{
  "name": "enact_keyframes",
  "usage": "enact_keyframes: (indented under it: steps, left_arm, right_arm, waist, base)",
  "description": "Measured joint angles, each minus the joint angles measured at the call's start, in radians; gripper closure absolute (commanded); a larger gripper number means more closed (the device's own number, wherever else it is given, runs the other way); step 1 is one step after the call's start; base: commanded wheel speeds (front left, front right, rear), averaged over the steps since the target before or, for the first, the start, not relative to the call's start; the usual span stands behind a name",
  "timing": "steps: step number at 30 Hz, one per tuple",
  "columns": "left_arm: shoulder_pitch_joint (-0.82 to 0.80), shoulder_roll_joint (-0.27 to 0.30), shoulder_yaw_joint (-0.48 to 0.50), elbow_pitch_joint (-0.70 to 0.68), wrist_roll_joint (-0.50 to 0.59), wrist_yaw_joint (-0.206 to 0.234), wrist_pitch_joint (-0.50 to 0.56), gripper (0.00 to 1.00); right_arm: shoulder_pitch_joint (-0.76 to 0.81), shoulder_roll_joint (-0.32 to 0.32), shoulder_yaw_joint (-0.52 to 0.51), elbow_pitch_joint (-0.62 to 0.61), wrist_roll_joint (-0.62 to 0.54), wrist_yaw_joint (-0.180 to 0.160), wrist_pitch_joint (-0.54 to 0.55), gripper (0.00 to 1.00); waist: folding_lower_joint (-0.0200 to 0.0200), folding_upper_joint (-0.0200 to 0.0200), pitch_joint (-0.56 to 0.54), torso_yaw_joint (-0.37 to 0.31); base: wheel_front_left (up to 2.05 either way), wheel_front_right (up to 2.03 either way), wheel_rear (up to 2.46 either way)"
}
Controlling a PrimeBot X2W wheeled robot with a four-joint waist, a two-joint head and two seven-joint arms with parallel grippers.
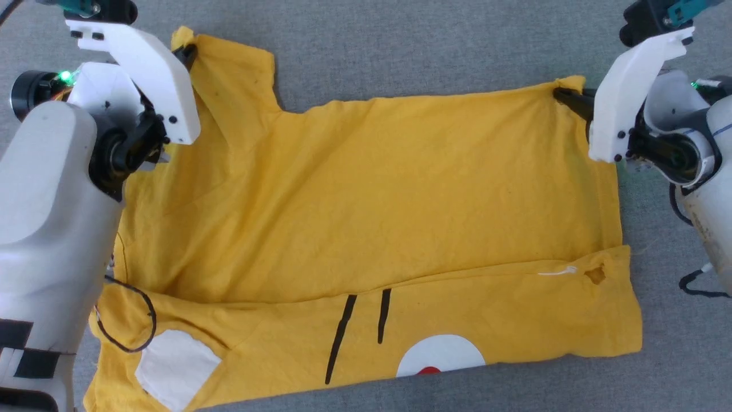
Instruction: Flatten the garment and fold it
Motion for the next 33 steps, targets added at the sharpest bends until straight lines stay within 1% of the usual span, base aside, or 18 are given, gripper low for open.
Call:
enact_keyframes:
  steps: [7,10,12,16,19,22,27,32,33]
  left_arm:
    - [0.049,0.021,0.057,-0.050,-0.026,0.002,-0.083,1.00]
    - [0.130,0.040,0.093,-0.110,-0.049,0.022,-0.132,1.00]
    - [0.207,0.053,0.121,-0.166,-0.062,0.048,-0.162,1.00]
    - [0.411,0.072,0.180,-0.305,-0.089,0.118,-0.216,1.00]
    - [0.578,0.073,0.214,-0.410,-0.112,0.171,-0.246,1.00]
    - [0.727,0.068,0.227,-0.497,-0.123,0.214,-0.264,1.00]
    - [0.907,0.044,0.235,-0.592,-0.131,0.267,-0.294,1.00]
    - [1.033,0.033,0.248,-0.651,-0.144,0.309,-0.300,1.00]
    - [1.055,0.025,0.249,-0.659,-0.152,0.314,-0.301,1.00]
  right_arm:
    - [0.038,-0.017,0.003,-0.016,0.000,0.000,-0.149,1.00]
    - [0.079,-0.039,-0.013,-0.044,0.004,0.000,-0.197,1.00]
    - [0.119,-0.055,-0.022,-0.068,0.003,0.000,-0.226,1.00]
    - [0.224,-0.066,-0.035,-0.118,0.011,0.000,-0.278,1.00]
    - [0.315,-0.066,-0.048,-0.129,0.017,0.000,-0.307,1.00]
    - [0.399,-0.064,-0.071,-0.125,0.029,0.000,-0.333,1.00]
    - [0.506,-0.059,-0.125,-0.120,0.053,0.000,-0.382,1.00]
    - [0.597,-0.054,-0.159,-0.140,0.055,0.000,-0.413,1.00]
    - [0.615,-0.050,-0.165,-0.143,0.054,0.000,-0.420,0.98]
  waist:
    - [0.0001,0.0000,-0.047,-0.002]
    - [0.0001,0.0000,-0.080,0.000]
    - [0.0000,0.0000,-0.105,0.001]
    - [0.0000,0.0000,-0.158,0.006]
    - [-0.0001,0.0000,-0.198,0.011]
    - [-0.0002,0.0000,-0.233,0.019]
    - [-0.0002,0.0000,-0.274,0.037]
    - [-0.0003,0.0000,-0.304,0.045]
    - [-0.0002,0.0000,-0.308,0.044]
  base:
    - [0.00,0.00,0.00]
    - [0.00,0.00,0.00]
    - [0.00,0.00,0.00]
    - [0.00,0.00,0.00]
    - [0.00,0.00,0.00]
    - [0.00,0.00,0.00]
    - [0.00,0.00,0.00]
    - [0.00,0.00,0.00]
    - [0.00,0.00,0.00]
